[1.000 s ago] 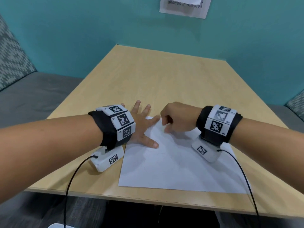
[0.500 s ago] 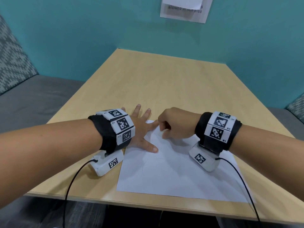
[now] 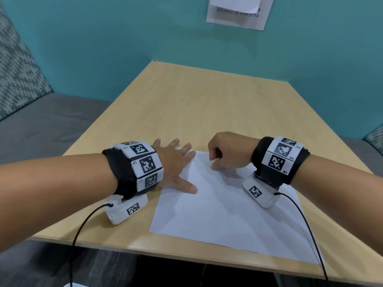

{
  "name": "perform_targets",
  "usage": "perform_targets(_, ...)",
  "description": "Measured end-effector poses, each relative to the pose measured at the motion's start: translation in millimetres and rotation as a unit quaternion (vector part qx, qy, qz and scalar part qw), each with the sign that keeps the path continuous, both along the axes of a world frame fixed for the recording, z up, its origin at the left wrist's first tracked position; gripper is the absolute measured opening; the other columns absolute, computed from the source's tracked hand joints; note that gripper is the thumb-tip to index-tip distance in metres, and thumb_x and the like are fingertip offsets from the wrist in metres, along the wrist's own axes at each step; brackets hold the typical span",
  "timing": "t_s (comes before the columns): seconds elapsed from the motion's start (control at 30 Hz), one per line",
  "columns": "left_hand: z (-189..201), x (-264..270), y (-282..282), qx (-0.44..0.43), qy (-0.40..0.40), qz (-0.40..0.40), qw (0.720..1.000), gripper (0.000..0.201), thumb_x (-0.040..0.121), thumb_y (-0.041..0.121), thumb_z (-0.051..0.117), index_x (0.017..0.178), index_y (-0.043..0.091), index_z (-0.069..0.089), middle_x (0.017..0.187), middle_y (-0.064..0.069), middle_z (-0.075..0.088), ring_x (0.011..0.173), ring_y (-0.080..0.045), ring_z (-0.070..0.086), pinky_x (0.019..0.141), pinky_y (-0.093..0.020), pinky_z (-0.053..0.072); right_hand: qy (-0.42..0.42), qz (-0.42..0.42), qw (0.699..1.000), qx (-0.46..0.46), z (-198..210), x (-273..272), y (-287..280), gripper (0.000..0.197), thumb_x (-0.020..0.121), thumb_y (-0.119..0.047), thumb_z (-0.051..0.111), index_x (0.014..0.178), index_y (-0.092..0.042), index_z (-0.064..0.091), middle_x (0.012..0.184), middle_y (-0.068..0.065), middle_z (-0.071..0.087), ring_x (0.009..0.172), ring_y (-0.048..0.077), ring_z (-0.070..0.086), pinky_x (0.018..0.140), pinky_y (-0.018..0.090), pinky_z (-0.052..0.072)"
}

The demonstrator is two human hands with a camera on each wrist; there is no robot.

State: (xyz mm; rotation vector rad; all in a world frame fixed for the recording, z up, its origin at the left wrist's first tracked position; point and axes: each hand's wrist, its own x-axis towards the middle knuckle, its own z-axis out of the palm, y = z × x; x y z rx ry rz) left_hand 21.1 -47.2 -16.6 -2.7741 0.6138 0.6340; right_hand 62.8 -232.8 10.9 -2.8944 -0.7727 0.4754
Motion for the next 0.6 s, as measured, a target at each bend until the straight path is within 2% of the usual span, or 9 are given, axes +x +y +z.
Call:
perform_targets(0.07, -0.7, -0.1, 0.0, -0.001, -0.002, -0.001, 1.0, 0.108, 0.082, 0.085, 0.035, 0.159, 0.023, -0.008, 0.167, 0.005, -0.015, 0.153, -0.026, -0.013, 0.118, -0.062, 0.005, -0.011, -0.017, 1.0, -0.004, 1.6, 4.7, 4.5, 0.029, 0.08, -0.018, 0.068, 0.088, 0.009, 0.065, 0.066, 0.01, 0.047, 0.06, 0.018, 0.041, 0.057, 0.031, 0.039)
perform_targets(0.13, -2.2, -0.5, -1.5, 0.002, -0.002, 0.0, 1.0, 0.108, 0.082, 0.085, 0.034, 0.159, 0.023, -0.009, 0.167, 0.005, -0.015, 0.153, -0.027, -0.014, 0.117, -0.064, 0.005, -0.02, -0.022, 1.0, 0.004, 0.8, 5.8, 10.9, 0.031, 0.08, -0.017, 0.067, 0.09, 0.012, 0.063, 0.066, 0.011, 0.044, 0.061, 0.017, 0.04, 0.057, 0.029, 0.035)
perform_targets(0.2, -2.9, -0.2, -2.0, 0.007, -0.002, 0.002, 1.0, 0.108, 0.081, 0.085, 0.034, 0.158, 0.024, -0.011, 0.166, 0.006, -0.016, 0.152, -0.029, -0.016, 0.116, -0.067, 0.004, -0.015, -0.005, 1.0, 0.009, -1.9, 2.4, 19.3, 0.028, 0.079, -0.019, 0.068, 0.09, 0.007, 0.066, 0.072, 0.023, 0.057, 0.064, 0.019, 0.047, 0.059, 0.032, 0.042)
perform_targets(0.27, -3.5, 0.6, -2.0, 0.009, -0.002, 0.007, 1.0, 0.108, 0.081, 0.085, 0.034, 0.158, 0.025, -0.012, 0.166, 0.006, -0.016, 0.152, -0.03, -0.017, 0.115, -0.068, 0.002, -0.015, 0.01, 1.0, 0.005, -3.6, 2.6, 23.1, 0.026, 0.079, -0.019, 0.068, 0.09, 0.005, 0.067, 0.087, 0.024, 0.067, 0.067, 0.018, 0.05, 0.062, 0.035, 0.048)
perform_targets(0.33, -4.9, 0.3, -2.6, 0.012, -0.006, 0.007, 1.0, 0.108, 0.081, 0.086, 0.033, 0.158, 0.025, -0.011, 0.166, 0.006, -0.016, 0.152, -0.031, -0.017, 0.114, -0.069, 0.001, -0.028, -0.004, 1.0, 0.005, -1.9, 8.1, 20.3, 0.026, 0.08, -0.017, 0.067, 0.092, 0.007, 0.067, 0.093, 0.027, 0.068, 0.067, 0.019, 0.046, 0.061, 0.039, 0.048)
perform_targets(0.37, -5.6, 0.7, -2.6, 0.013, -0.009, 0.008, 1.0, 0.109, 0.08, 0.087, 0.032, 0.158, 0.025, -0.011, 0.166, 0.006, -0.016, 0.152, -0.031, -0.017, 0.114, -0.07, 0.001, -0.035, -0.01, 0.999, 0.005, -1.1, 10.3, 18.5, 0.025, 0.08, -0.015, 0.067, 0.091, 0.007, 0.067, 0.093, 0.027, 0.068, 0.066, 0.019, 0.046, 0.059, 0.036, 0.045)
perform_targets(0.5, -7.4, 1.2, -1.5, 0.014, -0.01, 0.011, 1.0, 0.11, 0.079, 0.088, 0.032, 0.158, 0.026, -0.012, 0.166, 0.007, -0.016, 0.152, -0.032, -0.016, 0.113, -0.071, -0.001, -0.044, 0.014, 0.999, 0.005, -1.7, 6.0, 19.1, 0.011, 0.081, -0.013, 0.064, 0.086, -0.003, 0.066, 0.08, 0.009, 0.066, 0.068, 0.02, 0.052, 0.057, 0.027, 0.043)
perform_targets(0.6, -5.7, 0.7, -3.7, 0.021, -0.005, 0.013, 1.0, 0.109, 0.08, 0.087, 0.033, 0.158, 0.026, -0.012, 0.166, 0.006, -0.017, 0.152, -0.032, -0.018, 0.113, -0.071, -0.002, -0.058, -0.023, 0.998, 0.0, -1.3, 13.2, 10.3, 0.018, 0.08, -0.01, 0.061, 0.085, 0.007, 0.064, 0.068, 0.014, 0.052, 0.063, 0.022, 0.043, 0.055, 0.029, 0.036)
